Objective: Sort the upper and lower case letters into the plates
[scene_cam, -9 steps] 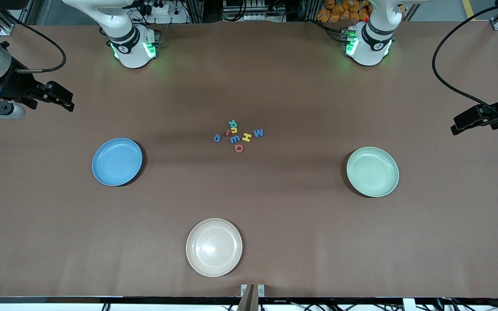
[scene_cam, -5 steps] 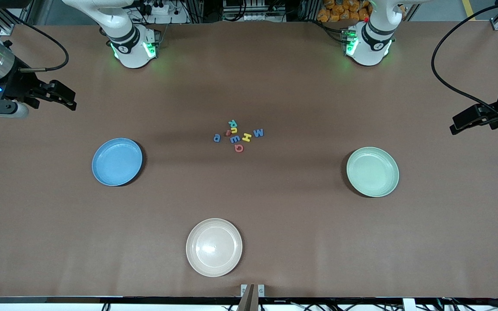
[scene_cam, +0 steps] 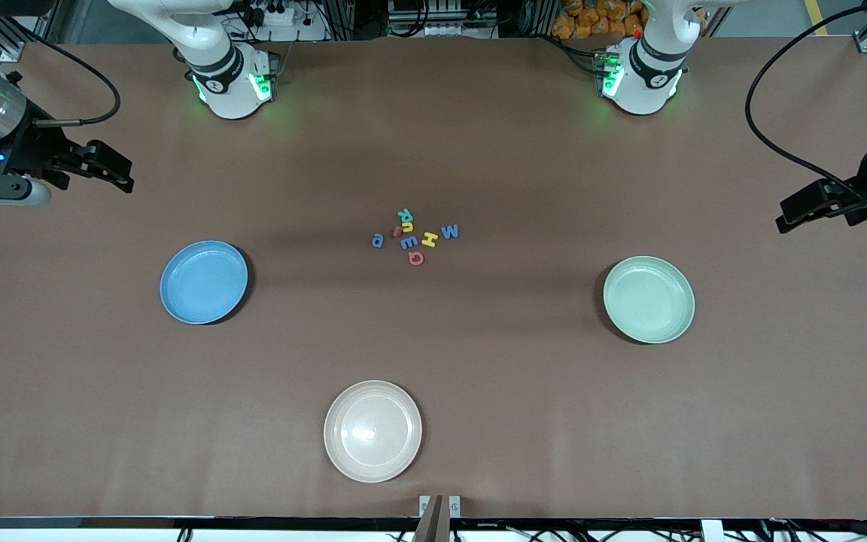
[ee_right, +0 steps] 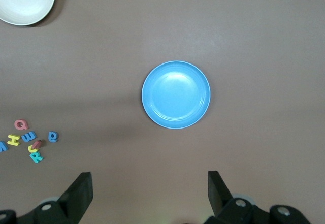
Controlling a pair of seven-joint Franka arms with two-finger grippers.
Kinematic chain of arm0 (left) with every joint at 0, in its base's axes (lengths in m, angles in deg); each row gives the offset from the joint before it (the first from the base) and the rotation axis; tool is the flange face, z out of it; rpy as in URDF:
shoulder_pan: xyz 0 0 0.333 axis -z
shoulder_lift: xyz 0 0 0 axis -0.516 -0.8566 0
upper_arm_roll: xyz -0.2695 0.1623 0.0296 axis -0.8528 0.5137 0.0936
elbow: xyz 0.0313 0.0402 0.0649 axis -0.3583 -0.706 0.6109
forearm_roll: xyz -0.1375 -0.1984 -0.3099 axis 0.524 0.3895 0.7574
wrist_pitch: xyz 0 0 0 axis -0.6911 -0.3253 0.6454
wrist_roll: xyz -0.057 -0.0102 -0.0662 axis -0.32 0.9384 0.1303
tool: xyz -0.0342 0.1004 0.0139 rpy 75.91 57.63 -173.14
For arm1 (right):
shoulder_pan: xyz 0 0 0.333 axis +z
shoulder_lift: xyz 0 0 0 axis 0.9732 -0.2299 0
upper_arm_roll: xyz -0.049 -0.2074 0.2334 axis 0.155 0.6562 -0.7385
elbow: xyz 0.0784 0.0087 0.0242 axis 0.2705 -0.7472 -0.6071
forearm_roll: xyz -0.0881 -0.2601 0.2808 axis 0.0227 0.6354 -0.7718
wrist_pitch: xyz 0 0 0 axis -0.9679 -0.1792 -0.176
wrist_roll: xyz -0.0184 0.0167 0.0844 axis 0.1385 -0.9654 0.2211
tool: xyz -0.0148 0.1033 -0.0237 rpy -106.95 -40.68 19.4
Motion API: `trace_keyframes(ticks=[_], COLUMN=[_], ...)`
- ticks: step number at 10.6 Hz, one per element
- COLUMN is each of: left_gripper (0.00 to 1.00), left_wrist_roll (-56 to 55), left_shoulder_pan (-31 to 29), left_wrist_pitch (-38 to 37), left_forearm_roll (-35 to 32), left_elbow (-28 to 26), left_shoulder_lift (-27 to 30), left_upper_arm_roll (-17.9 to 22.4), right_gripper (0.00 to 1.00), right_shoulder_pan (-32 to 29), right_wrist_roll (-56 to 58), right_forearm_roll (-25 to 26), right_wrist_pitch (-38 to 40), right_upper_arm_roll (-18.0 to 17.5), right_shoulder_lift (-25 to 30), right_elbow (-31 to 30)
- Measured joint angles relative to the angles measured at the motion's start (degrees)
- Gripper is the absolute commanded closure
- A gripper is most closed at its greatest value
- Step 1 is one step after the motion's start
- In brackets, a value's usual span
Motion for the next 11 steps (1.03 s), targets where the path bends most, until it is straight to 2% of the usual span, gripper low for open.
trace_keyframes(ticks=[8,11], left_gripper=[0.0,0.0], left_wrist_roll=[0.1,-0.3], left_shoulder_pan=[-0.7,-0.2], left_wrist_pitch=[-0.5,-1.0], left_forearm_roll=[0.8,1.4], left_elbow=[-1.0,-3.6], left_shoulder_lift=[0.0,-0.5], left_upper_arm_roll=[-0.5,-4.7], right_gripper=[0.0,0.0], right_shoulder_pan=[0.1,0.2], right_wrist_roll=[0.0,0.0], right_forearm_roll=[0.0,-0.1], right_wrist_pitch=[1.4,3.1], right_upper_arm_roll=[0.0,0.0], right_shoulder_lift=[-1.5,-2.5], right_elbow=[-0.1,-0.2])
